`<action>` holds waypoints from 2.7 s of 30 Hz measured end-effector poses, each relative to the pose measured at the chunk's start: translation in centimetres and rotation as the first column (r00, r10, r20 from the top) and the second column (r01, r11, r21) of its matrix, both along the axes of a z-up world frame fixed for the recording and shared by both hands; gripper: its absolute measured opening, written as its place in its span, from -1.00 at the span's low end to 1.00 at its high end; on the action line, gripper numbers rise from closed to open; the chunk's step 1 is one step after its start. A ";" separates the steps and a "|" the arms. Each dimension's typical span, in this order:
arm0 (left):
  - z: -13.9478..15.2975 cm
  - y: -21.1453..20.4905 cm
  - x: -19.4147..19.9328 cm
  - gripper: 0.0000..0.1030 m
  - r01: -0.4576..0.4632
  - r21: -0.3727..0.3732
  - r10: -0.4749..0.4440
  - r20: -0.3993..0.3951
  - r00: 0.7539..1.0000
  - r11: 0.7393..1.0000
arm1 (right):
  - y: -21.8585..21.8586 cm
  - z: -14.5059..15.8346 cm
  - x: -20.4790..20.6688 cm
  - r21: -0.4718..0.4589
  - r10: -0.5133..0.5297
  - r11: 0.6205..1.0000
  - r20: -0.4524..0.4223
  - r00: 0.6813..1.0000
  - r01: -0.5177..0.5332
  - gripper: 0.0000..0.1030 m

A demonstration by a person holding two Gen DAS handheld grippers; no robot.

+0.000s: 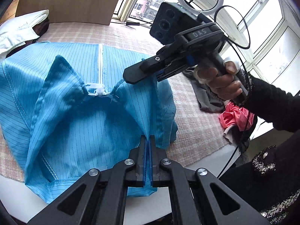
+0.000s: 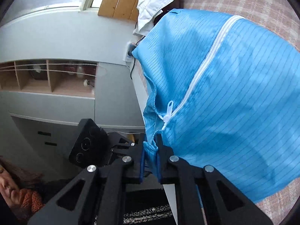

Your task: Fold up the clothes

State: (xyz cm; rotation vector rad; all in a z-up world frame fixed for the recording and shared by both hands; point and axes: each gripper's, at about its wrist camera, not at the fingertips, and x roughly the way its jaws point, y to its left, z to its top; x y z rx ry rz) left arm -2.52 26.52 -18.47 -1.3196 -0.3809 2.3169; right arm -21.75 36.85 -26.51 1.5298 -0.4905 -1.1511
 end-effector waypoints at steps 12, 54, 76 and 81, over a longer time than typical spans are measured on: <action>-0.4 1.1 -0.3 -0.96 0.056 -0.011 -0.055 0.068 0.996 0.998 | 1.2 7.7 4.2 0.330 0.090 0.934 -0.592 0.801 0.139 -0.73; 2.1 -18.9 -4.0 -0.80 0.189 -0.306 -0.175 0.072 0.982 0.933 | -22.3 2.5 2.4 0.387 -0.098 0.746 -0.742 0.663 0.543 -0.29; 2.7 -15.4 -9.1 -0.30 0.303 -0.272 -0.317 -0.010 0.948 0.913 | -1.7 5.0 10.7 0.357 -0.337 0.310 -0.826 0.453 0.881 -0.24; 3.5 -14.2 -14.1 -0.13 0.176 -0.255 -0.210 -0.112 0.971 0.951 | -3.1 6.6 6.0 0.249 -0.345 0.311 -0.869 0.354 0.917 -0.07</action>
